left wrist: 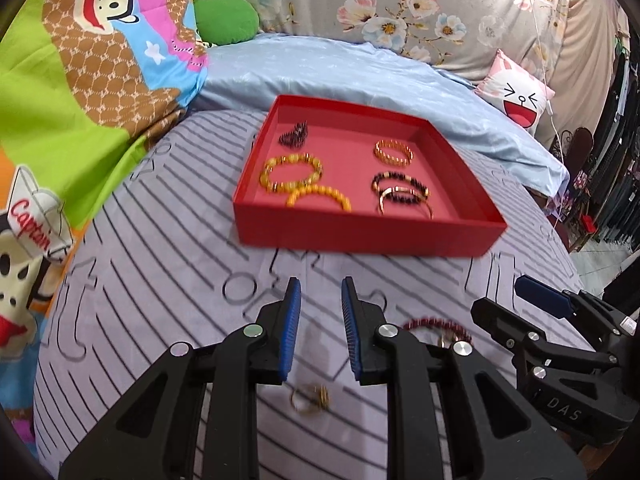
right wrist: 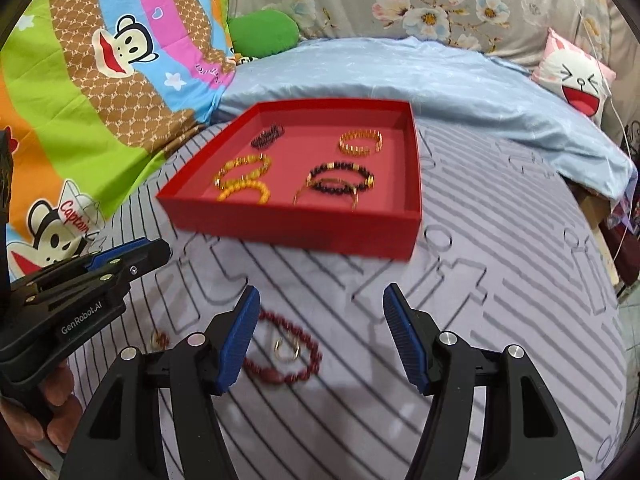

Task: Organize jewelry
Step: 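Withdraw both grippers from the tray toward the remaining jewelry, then grasp the gold ring with the left gripper while the right grasps the dark red bead bracelet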

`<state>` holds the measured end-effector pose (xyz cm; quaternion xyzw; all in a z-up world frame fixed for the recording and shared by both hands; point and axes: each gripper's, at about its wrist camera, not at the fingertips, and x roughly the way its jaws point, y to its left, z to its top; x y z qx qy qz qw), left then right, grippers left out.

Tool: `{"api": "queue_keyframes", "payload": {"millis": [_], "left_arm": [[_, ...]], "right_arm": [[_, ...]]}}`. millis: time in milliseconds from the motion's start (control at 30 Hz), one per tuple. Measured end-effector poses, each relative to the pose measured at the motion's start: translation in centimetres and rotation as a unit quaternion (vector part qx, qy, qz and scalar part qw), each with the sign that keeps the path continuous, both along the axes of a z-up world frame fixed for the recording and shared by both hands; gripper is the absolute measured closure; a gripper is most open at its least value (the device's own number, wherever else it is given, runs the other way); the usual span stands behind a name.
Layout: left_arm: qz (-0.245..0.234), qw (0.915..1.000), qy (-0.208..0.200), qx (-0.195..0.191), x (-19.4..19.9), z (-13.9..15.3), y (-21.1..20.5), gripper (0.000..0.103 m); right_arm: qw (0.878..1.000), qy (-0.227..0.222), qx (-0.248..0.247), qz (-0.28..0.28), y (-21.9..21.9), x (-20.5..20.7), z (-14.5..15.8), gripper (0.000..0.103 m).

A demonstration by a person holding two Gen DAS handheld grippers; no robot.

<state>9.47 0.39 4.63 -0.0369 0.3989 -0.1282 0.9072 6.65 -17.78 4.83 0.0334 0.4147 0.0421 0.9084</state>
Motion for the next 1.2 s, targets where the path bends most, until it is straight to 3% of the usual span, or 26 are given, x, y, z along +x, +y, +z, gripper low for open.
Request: {"api": "queue_keyframes", "payload": {"millis": [133, 333, 1200], "left_arm": [[0.003, 1.0000, 0.003, 0.002, -1.4, -0.9, 0.3, 0.076], [0.017, 0.9998, 0.008, 0.000, -2.8, -2.2, 1.0, 0.076], [0.019, 0.9991, 0.029, -0.026, -5.1, -3.8, 2.1, 0.074]], "right_arm": [[1.000, 0.012, 0.007, -0.001, 0.2, -0.8, -1.0, 0.041], [1.000, 0.022, 0.012, -0.006, 0.4, -1.3, -2.2, 0.043], [0.999, 0.036, -0.003, -0.018, 0.4, -1.3, -3.6, 0.086]]}}
